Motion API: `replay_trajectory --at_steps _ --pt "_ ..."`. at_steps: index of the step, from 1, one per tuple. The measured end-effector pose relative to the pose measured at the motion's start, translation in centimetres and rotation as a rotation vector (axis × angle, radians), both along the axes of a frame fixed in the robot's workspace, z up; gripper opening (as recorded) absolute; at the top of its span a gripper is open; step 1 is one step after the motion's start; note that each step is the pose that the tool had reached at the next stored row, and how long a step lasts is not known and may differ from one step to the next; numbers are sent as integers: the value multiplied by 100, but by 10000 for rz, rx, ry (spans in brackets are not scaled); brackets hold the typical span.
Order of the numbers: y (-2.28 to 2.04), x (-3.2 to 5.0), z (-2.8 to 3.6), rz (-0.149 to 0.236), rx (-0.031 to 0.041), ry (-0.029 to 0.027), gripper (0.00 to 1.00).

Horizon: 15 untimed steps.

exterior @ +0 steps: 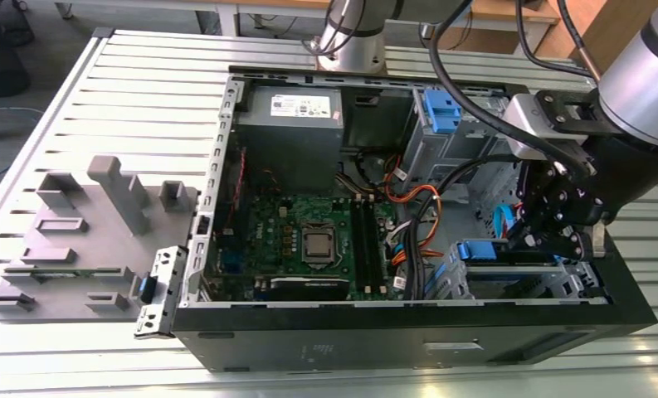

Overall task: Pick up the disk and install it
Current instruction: 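Insert the first disk wire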

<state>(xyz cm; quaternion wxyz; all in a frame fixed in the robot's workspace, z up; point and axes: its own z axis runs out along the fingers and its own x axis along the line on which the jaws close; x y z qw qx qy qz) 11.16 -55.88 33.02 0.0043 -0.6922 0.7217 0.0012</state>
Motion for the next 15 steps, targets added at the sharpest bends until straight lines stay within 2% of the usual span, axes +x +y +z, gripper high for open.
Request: replay_trajectory --at_steps 7,8,12,15 --pt "0 0 -5 0 7 0 17" --pt "0 0 -5 0 6 0 24" --pt "0 0 -3 0 3 0 24" --pt "0 0 35 0 5 0 24"
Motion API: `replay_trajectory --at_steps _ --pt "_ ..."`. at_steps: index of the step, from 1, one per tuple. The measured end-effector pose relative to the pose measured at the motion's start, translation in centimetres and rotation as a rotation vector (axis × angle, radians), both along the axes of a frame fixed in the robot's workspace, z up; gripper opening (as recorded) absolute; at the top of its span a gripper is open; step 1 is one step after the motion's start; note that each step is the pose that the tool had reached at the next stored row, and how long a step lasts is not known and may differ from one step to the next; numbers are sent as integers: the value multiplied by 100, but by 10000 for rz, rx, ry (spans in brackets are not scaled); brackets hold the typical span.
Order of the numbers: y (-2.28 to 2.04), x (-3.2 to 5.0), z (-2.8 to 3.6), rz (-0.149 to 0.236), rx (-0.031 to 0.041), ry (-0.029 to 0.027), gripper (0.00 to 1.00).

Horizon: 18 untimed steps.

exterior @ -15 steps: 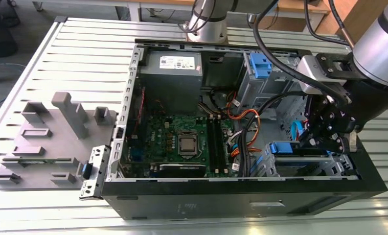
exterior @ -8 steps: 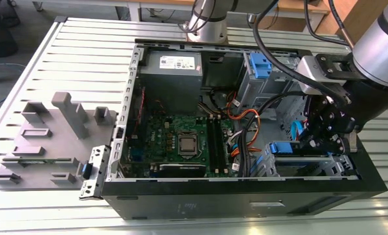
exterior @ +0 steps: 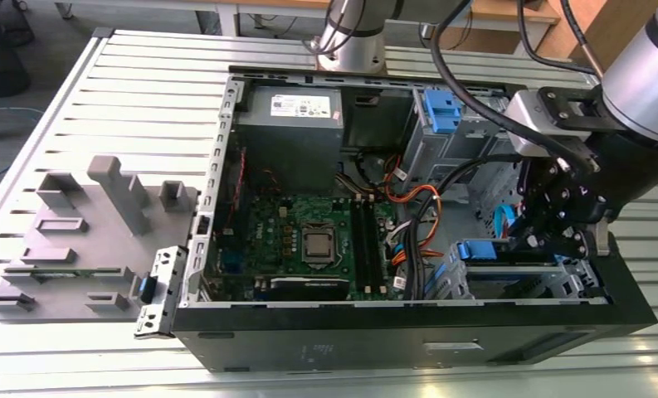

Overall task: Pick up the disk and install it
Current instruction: 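Insert the first disk wire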

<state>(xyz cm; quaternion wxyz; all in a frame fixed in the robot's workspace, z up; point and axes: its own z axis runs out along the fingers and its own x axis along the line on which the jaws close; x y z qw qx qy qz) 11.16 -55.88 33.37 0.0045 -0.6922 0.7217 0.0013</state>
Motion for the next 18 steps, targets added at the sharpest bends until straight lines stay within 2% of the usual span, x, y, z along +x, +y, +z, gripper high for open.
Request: replay_trajectory --at_steps 9,14,18 --pt "0 0 236 0 -1 0 24" --pt "0 3 250 1 1 0 24" --pt "0 61 250 0 -1 1 24"
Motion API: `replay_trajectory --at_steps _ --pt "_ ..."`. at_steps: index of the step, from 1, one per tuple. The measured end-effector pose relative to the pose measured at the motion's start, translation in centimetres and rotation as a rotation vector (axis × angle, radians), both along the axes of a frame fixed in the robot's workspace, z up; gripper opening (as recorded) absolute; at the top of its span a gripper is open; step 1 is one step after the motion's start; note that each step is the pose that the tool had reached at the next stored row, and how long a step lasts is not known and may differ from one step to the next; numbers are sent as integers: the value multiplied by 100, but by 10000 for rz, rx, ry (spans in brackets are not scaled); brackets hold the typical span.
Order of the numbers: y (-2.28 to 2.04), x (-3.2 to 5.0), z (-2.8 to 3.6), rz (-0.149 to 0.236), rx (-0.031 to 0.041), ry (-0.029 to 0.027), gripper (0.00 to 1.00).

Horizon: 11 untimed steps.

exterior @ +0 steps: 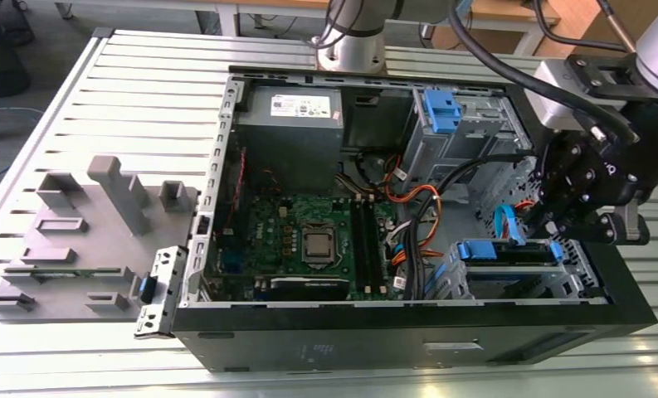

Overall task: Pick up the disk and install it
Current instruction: 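Insert the first disk wire, then insert the second disk wire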

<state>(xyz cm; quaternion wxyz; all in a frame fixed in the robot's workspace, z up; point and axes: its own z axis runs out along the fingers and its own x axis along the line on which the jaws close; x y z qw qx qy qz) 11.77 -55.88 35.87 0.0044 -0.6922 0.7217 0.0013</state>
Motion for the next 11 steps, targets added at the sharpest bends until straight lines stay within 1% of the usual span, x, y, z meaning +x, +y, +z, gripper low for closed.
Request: replay_trajectory --at_steps 5,11 --pt "0 97 -1 0 -1 0 24" --pt "0 119 6 0 0 0 24"
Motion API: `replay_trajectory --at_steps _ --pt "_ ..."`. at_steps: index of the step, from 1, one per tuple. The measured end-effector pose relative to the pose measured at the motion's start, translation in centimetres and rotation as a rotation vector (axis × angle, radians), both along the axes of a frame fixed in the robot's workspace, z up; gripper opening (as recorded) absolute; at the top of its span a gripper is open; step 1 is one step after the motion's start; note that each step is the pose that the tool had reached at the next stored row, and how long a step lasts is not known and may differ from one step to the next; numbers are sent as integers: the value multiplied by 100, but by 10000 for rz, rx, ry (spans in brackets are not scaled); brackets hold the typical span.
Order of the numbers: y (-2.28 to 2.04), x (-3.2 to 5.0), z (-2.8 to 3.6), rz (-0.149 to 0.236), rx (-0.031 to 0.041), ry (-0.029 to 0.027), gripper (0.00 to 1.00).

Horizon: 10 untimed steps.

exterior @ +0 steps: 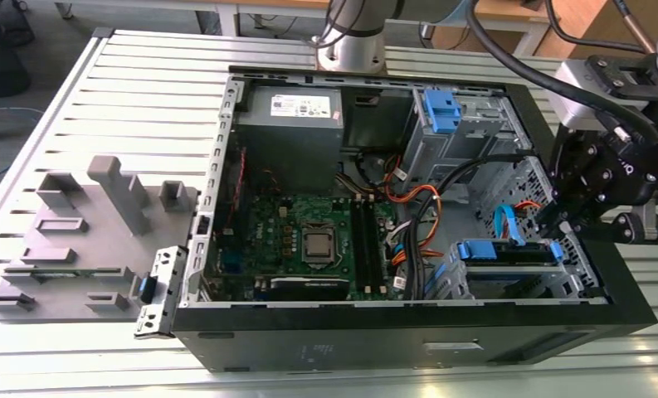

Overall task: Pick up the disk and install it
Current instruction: 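Insert the second disk wire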

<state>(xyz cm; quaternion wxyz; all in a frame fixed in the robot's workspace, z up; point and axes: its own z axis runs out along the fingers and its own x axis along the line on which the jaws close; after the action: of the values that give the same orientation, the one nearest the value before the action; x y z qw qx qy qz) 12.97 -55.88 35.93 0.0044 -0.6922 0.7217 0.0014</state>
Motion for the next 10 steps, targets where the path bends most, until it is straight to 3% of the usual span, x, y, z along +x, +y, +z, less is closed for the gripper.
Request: replay_trajectory --at_steps 10 --pt "0 0 17 0 0 0 24"
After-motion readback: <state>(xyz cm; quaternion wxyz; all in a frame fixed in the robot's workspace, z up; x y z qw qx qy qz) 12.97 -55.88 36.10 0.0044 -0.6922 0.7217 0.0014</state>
